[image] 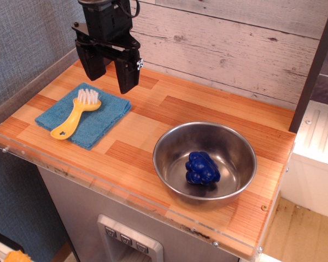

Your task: Move the purple object and drop slightly to the right top of brush

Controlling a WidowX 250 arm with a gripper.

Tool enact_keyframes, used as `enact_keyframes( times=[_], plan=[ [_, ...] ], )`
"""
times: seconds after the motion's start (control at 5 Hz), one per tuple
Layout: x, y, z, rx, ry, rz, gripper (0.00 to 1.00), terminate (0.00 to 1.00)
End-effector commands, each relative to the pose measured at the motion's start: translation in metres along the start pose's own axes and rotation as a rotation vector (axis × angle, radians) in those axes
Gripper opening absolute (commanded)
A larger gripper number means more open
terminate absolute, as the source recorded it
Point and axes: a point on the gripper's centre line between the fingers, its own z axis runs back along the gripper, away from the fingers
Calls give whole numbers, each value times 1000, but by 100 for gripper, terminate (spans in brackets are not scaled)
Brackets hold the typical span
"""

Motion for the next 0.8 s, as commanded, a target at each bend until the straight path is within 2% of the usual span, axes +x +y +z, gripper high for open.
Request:
enact_keyframes(
  times=[0.0,0.2,0.6],
  plan=[
    [0,0,0,0,0,0,100,0],
    [8,-32,5,-15,-83,-54,100,0],
    [15,-90,33,44,-161,-138,100,0]
  ],
)
